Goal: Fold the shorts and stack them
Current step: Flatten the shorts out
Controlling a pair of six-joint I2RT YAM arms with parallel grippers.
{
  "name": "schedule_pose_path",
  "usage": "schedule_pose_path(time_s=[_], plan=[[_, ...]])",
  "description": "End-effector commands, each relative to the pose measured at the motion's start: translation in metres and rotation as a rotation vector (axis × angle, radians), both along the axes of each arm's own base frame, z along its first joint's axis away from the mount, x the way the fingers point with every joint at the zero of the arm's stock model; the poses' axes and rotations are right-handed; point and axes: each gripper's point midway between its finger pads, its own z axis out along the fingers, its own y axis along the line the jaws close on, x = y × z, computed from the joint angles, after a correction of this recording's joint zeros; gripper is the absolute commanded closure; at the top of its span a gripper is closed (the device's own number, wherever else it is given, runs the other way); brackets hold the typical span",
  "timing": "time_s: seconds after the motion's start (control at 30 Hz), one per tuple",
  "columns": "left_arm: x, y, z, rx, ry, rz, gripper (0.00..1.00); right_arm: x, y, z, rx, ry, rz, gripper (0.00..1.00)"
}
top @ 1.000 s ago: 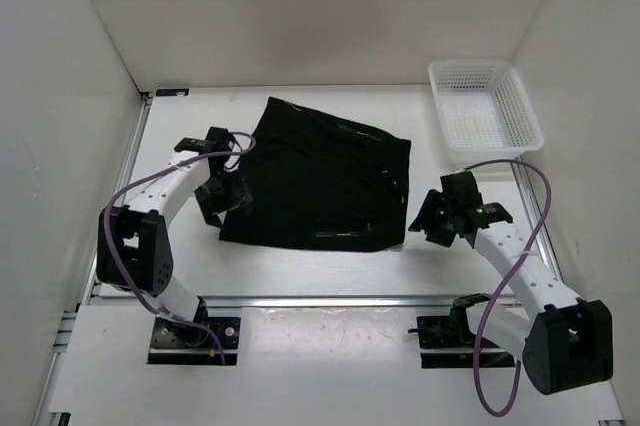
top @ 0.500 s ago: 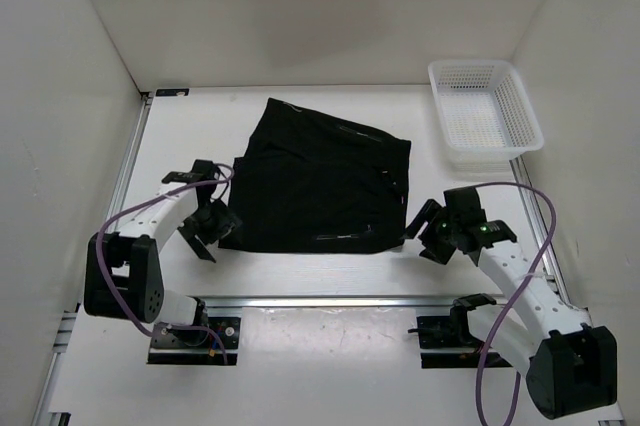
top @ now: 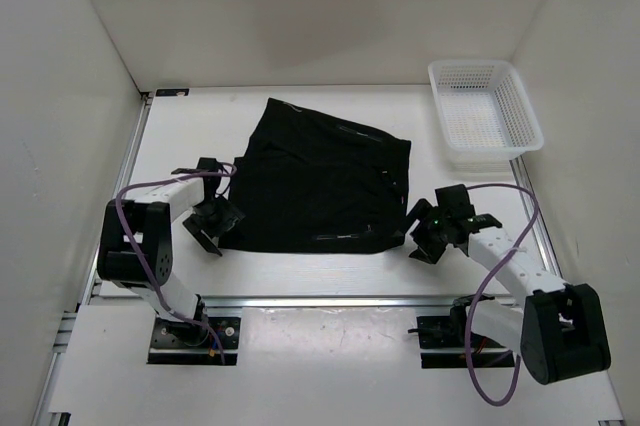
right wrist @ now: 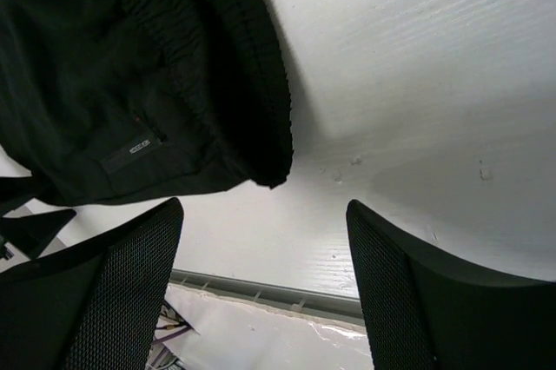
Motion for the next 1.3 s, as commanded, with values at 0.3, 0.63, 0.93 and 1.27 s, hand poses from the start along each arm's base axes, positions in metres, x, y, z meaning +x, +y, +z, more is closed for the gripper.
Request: schedule_pose_path(time_s=[0.3, 0.63, 0.93, 1.27], plan=[[0.033, -0.001, -0.002, -0.017, -0.061, 0.011, 0.9, 0.019, 0.007, 0.002, 0.026, -0.05, 0.005, 0.19], [0.038, -0.007, 0.009, -0.039, -0.102, -0.011, 0.9, 0.034, 0.035, -0.01, 0.039, -0.018, 0.03, 0.24], [0.054, -0.016, 0.043, -0.073, -0.194, -0.056, 0.9, 0.068, 0.029, 0.002, -0.086, -0.069, 0.001, 1.0], [0.13, -0.001, 0.253, 0.018, -0.62, -0.107, 0.9, 0.133, 0.027, 0.191, -0.183, -0.513, 0.108, 1.0]])
